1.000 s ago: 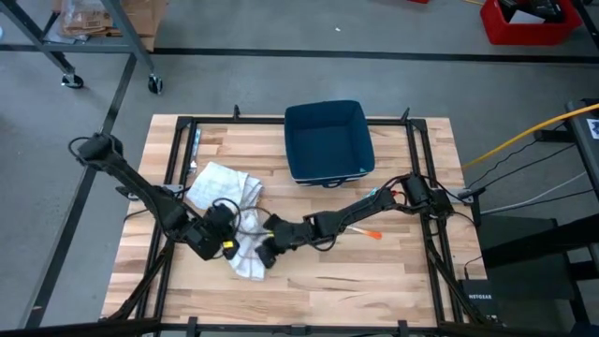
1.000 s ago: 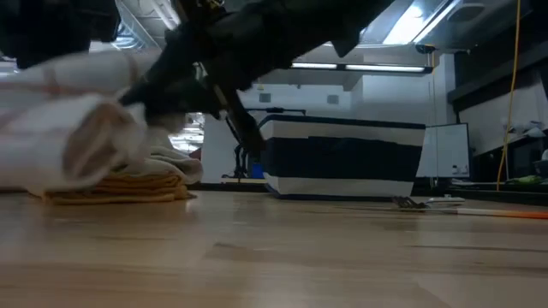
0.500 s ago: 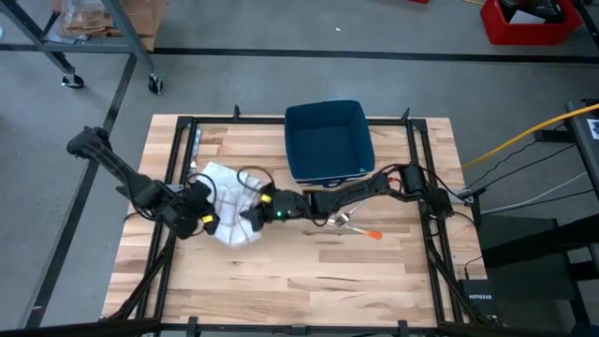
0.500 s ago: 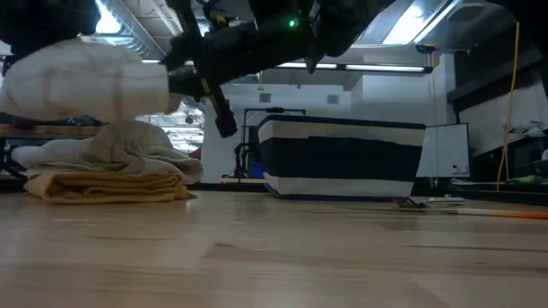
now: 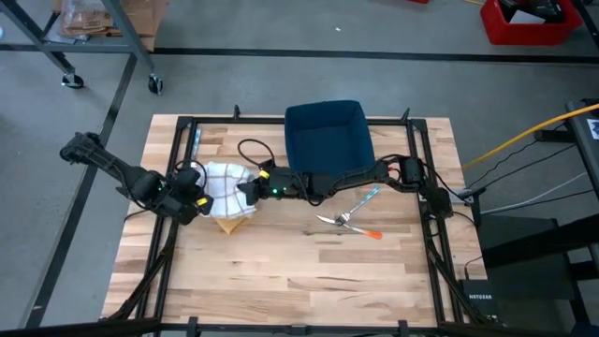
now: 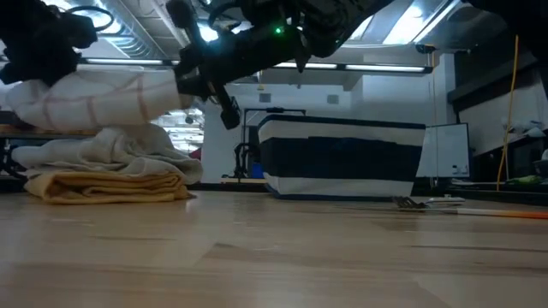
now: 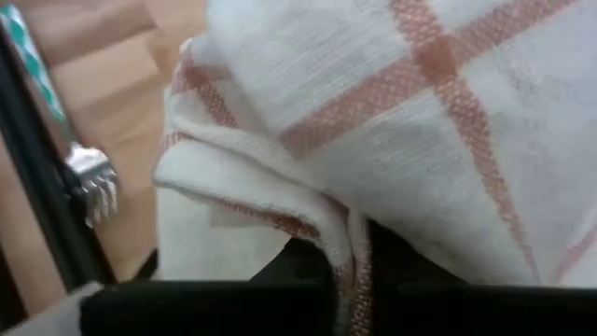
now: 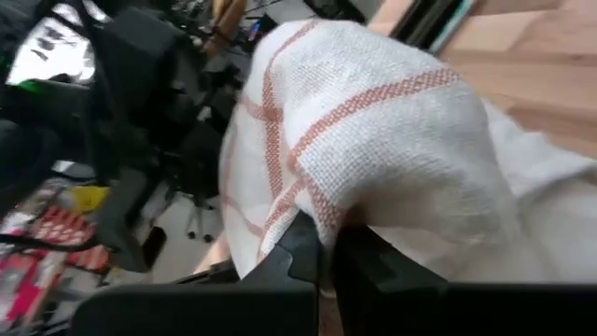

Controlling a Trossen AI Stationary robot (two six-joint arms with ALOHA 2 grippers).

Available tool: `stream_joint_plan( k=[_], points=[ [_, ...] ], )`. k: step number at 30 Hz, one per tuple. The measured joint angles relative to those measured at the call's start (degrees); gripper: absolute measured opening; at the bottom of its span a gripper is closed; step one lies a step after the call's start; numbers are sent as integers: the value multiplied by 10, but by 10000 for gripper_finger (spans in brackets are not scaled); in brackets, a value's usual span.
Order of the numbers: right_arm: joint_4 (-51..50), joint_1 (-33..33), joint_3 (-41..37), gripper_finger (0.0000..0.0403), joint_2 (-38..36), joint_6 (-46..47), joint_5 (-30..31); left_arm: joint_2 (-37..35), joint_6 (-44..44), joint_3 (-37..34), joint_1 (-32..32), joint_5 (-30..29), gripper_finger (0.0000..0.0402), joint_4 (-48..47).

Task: Fold towel
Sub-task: Stack the folded white patterned towel on top of the other patterned white towel

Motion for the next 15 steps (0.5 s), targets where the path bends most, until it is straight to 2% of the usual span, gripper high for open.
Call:
stream_joint_plan(
  k=[7,15],
  points=[
    [-49,0,0,18,4,-4,20,1,81,0,65,-6,16,0],
    [-39,0,0,38,40,2,23,3,152,-28,117,-8,20,17]
  ],
)
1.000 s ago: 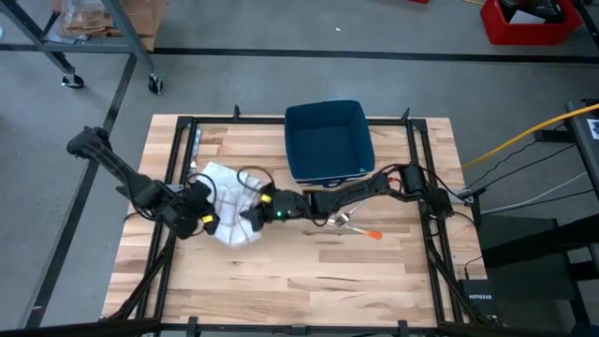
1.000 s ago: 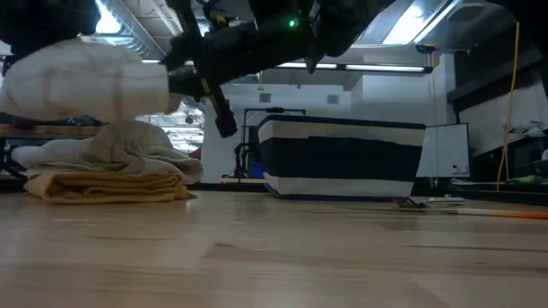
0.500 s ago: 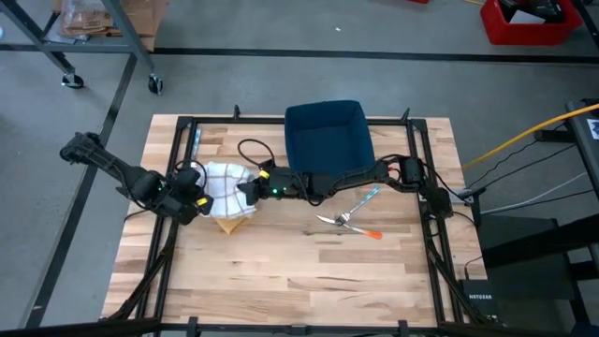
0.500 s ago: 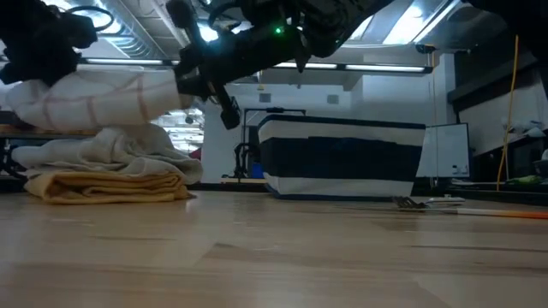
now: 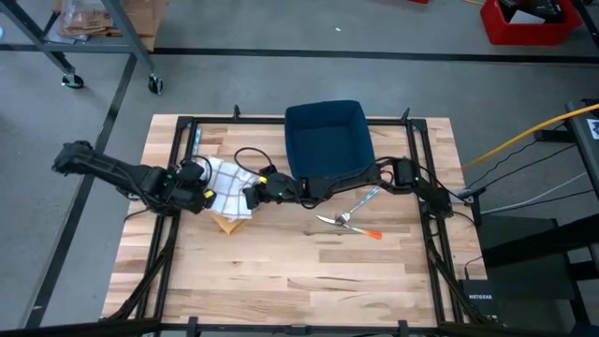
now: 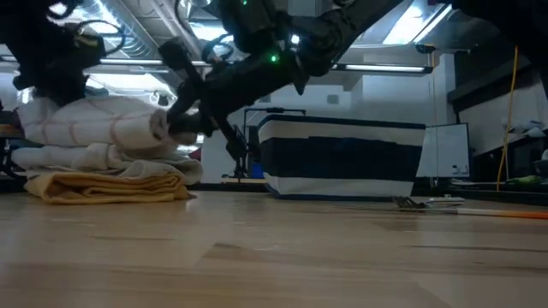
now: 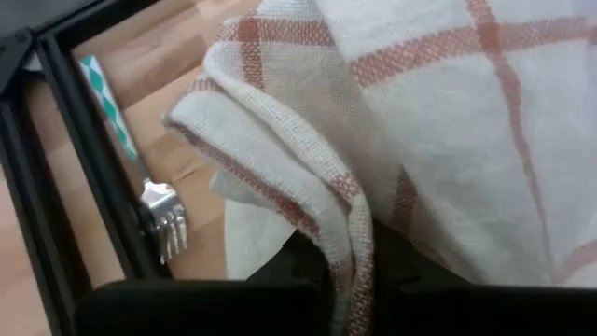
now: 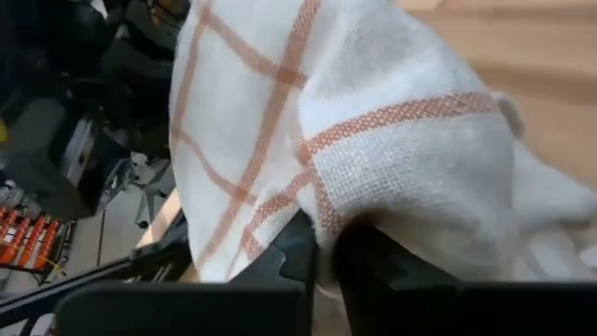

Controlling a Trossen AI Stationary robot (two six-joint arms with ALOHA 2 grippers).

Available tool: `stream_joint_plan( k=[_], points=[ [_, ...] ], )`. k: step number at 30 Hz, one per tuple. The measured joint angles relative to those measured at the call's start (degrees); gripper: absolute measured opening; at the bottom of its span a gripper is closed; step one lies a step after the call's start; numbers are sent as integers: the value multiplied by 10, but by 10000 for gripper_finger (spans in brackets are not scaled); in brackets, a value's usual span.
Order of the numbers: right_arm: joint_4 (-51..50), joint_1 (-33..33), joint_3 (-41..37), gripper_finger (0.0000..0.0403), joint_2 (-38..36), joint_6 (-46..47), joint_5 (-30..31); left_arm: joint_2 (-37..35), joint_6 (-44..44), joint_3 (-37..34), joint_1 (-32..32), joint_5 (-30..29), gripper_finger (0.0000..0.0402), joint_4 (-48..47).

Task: Fold towel
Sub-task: Stack the folded white patterned towel on top of the other patterned white towel

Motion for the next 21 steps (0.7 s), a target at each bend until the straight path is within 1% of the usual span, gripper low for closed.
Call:
stream_joint_plan(
  k=[3,7,11,16,21],
  points=[
    [-1,0,0,62,10,13,-22,0,12,-22,10,1,20,19],
    [-2,0,0,104,12,12,-27,2,-6,-26,24,1,21,26],
    [-7,-1,0,136,12,9,-23,4,-71,-26,43,0,36,-2],
    [-6,-1,0,140,12,10,-15,4,-120,-26,59,1,56,-6],
    [-3,-1,0,138,4,6,-47,3,-134,-26,64,1,68,-7]
  ],
)
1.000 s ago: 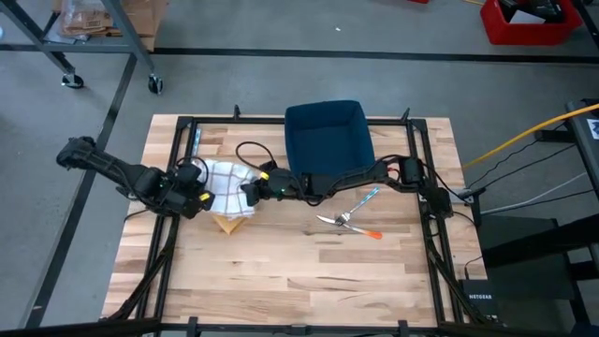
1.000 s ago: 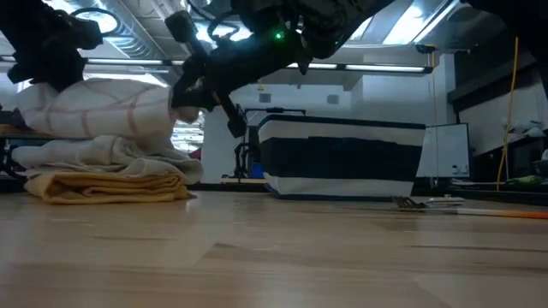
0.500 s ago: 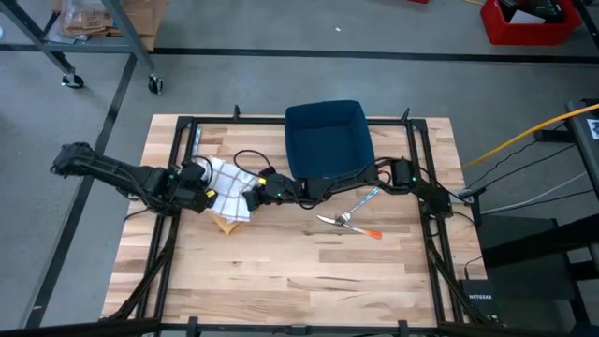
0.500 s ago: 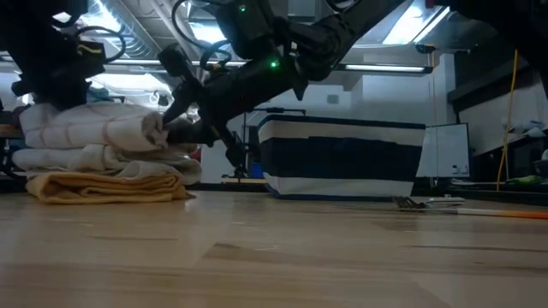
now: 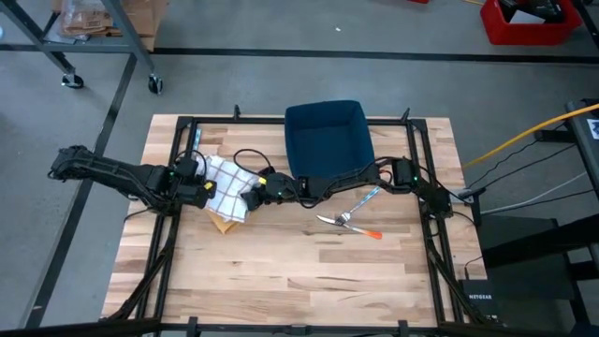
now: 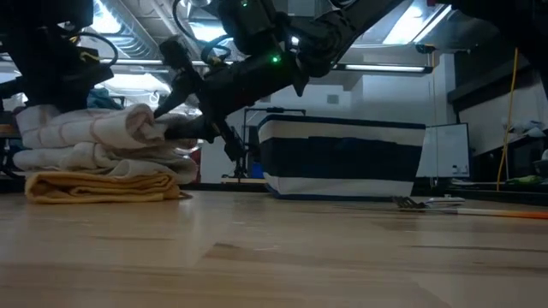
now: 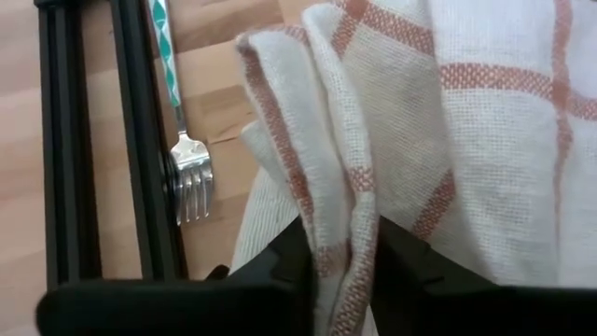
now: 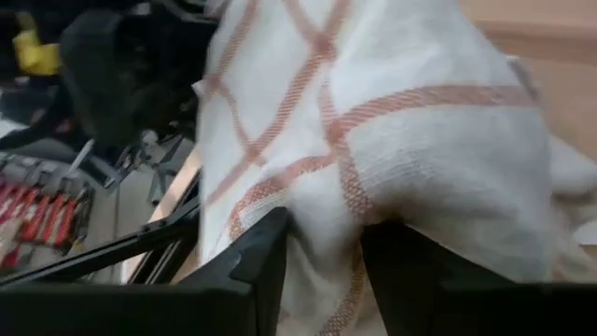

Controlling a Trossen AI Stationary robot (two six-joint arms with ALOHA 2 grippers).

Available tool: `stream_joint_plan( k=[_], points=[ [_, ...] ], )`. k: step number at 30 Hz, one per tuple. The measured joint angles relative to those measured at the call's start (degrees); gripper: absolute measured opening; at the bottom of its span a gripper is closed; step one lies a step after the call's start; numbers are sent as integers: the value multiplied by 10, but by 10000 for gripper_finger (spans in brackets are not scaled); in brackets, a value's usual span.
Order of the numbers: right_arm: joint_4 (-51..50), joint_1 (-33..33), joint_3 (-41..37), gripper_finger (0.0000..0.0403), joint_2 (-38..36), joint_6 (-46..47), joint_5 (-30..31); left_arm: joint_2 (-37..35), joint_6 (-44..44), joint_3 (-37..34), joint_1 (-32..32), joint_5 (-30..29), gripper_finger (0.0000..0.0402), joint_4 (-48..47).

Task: Fold towel
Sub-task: Stack the folded white patterned towel on top of the other patterned white towel

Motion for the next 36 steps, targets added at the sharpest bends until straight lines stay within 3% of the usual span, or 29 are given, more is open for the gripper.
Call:
stream_joint_plan(
  k=[8,11,16,26,36],
  points=[
    [6,0,0,138,-4,2,-135,0,47,0,0,-3,107,26],
    [7,0,0,141,-4,3,-159,0,53,0,0,-7,129,33],
    [3,-4,0,142,-4,-3,-160,-2,49,9,0,-6,147,25],
    [-88,-12,0,143,-5,3,-111,-2,28,102,0,-11,119,-84],
    [-98,-9,0,143,-5,14,-112,11,43,117,-16,87,105,60]
  ],
)
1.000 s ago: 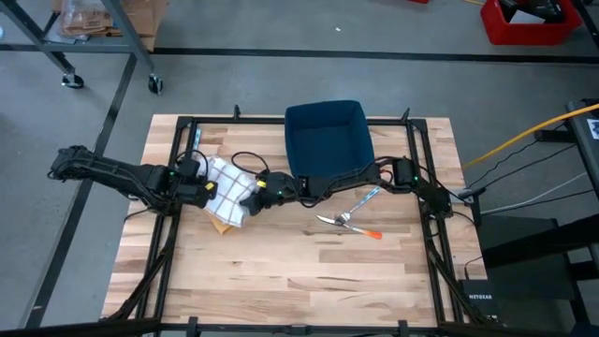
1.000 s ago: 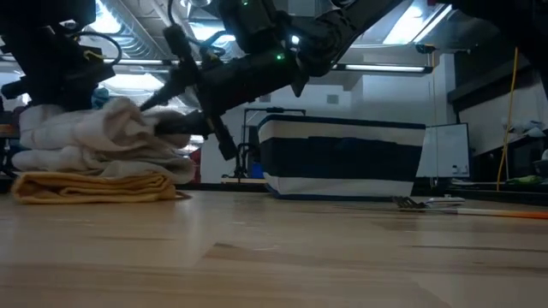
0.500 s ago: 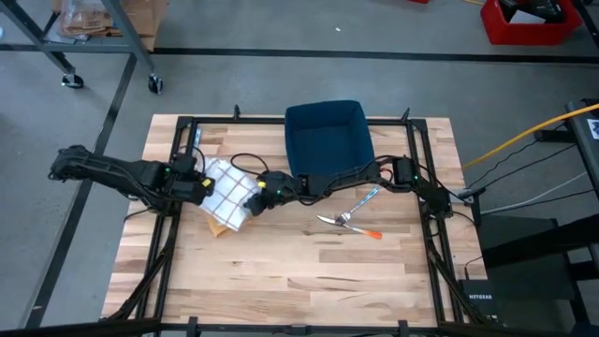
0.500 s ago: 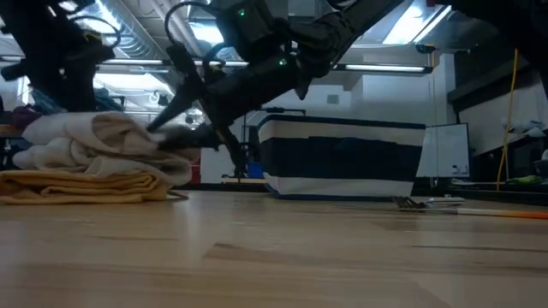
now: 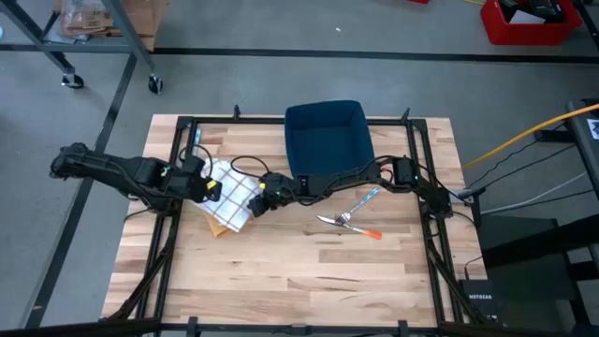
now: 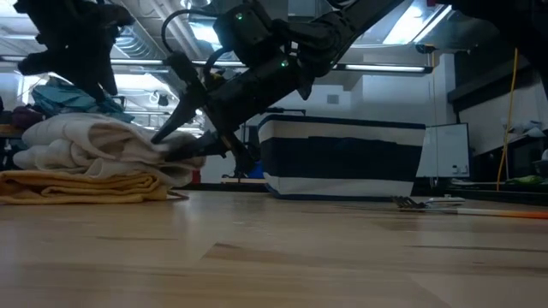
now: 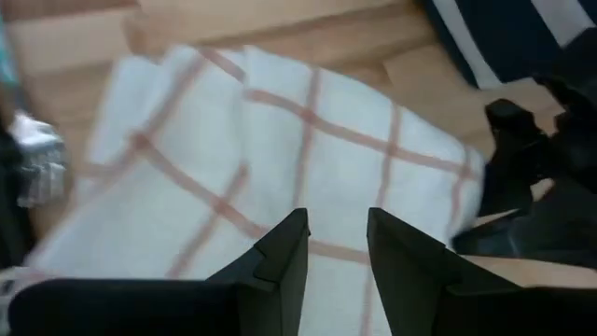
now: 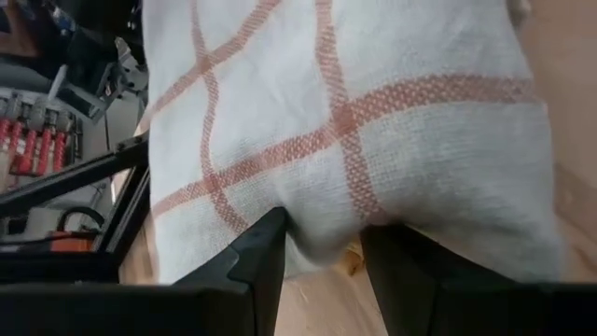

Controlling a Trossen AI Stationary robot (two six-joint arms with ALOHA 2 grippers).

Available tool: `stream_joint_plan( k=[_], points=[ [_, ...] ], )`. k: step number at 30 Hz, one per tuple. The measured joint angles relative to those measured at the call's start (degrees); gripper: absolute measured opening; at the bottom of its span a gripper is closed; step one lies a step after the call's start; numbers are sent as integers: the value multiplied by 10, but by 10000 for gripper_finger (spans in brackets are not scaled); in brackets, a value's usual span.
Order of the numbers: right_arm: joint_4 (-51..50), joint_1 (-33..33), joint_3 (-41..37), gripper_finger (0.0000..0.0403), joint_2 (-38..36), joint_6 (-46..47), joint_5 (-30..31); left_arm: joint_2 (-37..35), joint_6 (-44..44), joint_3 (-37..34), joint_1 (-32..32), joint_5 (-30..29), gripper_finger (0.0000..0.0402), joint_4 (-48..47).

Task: Fold towel
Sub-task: Stack the folded white patterned towel on top of the other patterned white towel

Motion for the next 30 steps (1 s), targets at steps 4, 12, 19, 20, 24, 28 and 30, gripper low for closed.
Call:
stream_joint_plan(
  k=[4,12,19,20,24,28,30],
  points=[
    [-10,11,0,143,0,13,8,24,-24,-28,-13,6,96,41],
    [-3,52,0,143,0,-3,32,103,-73,-80,-40,37,81,75],
    [55,79,0,143,0,-43,67,155,-82,-103,-59,35,76,82],
    [74,82,0,143,0,-43,80,159,-82,-104,-63,35,76,89],
    [161,82,0,143,0,-59,113,170,-82,-106,-78,35,76,111],
    [199,66,1,143,-1,-71,142,171,-83,-106,-95,38,76,124],
    [193,56,1,143,-1,-72,149,171,-87,-107,-104,38,76,127]
  ],
)
